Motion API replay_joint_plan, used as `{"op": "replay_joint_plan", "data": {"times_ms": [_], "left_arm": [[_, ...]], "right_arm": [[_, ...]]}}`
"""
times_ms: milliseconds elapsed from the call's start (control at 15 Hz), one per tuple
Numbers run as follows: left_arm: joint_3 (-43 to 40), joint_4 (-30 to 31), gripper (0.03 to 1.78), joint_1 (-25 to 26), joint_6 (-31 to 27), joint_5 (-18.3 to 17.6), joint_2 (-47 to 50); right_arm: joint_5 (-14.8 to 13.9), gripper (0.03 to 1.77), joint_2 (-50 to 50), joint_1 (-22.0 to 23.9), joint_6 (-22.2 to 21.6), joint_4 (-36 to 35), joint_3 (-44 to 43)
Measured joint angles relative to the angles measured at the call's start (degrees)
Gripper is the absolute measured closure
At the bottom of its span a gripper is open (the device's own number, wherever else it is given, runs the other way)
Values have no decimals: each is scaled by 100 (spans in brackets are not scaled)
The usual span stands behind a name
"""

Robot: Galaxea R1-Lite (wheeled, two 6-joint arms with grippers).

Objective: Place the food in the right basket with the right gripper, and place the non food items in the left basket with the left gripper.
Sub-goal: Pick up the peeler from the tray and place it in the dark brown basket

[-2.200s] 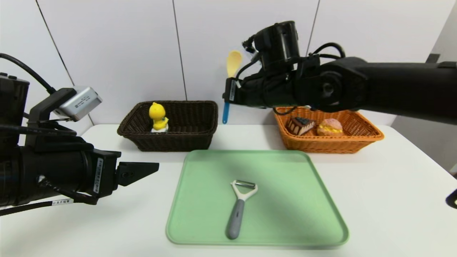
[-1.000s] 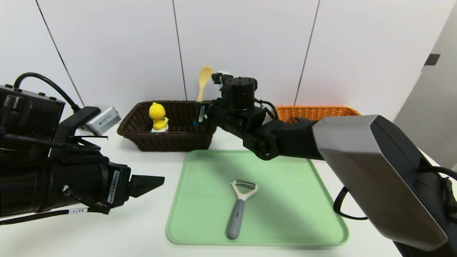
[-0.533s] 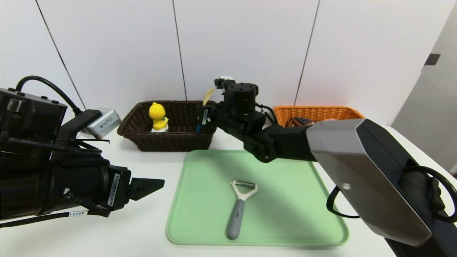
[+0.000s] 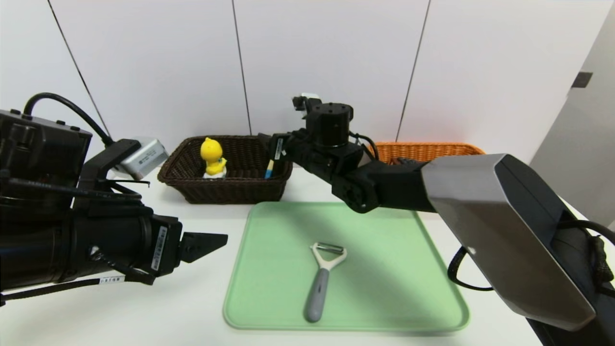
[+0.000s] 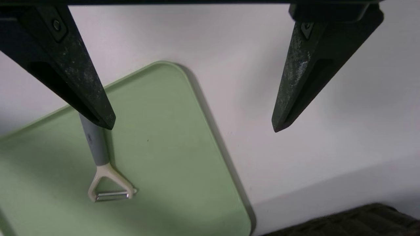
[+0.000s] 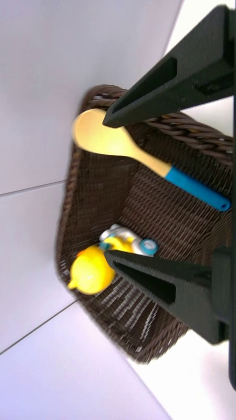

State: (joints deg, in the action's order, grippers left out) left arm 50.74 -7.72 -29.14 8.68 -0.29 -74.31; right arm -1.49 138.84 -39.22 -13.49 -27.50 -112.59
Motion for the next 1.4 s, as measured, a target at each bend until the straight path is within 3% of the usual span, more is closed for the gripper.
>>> {"op": "replay_joint_plan", "data": {"times_ms": [200,400,600,800,1000,1200,1400], "left_arm": [[439,76,12,-7,-13,9,-101],[896,-68,12,-126,9,16,-286],[1621,-827,12,-405,193,43,-523],[2642,-1909,12,-757,471,84,-918],[3711,-3123,12,-1223,769,274,-1543],[4450,-3955,12,-1601,992,607,-2238],[4962,-4404,12,-1913,1318,767,-2896]], "right_arm": [[-171,35,-527,41,101,311,9],[-372,27,-1323,201,168,1218,46],[-416,21,-2354,488,143,2939,201],[-383,17,-3330,848,160,5140,378],[-368,15,-4148,1463,267,6882,1157],[-372,13,-4791,2308,317,7214,2382],[-363,12,-5320,3307,390,7273,3371]]}}
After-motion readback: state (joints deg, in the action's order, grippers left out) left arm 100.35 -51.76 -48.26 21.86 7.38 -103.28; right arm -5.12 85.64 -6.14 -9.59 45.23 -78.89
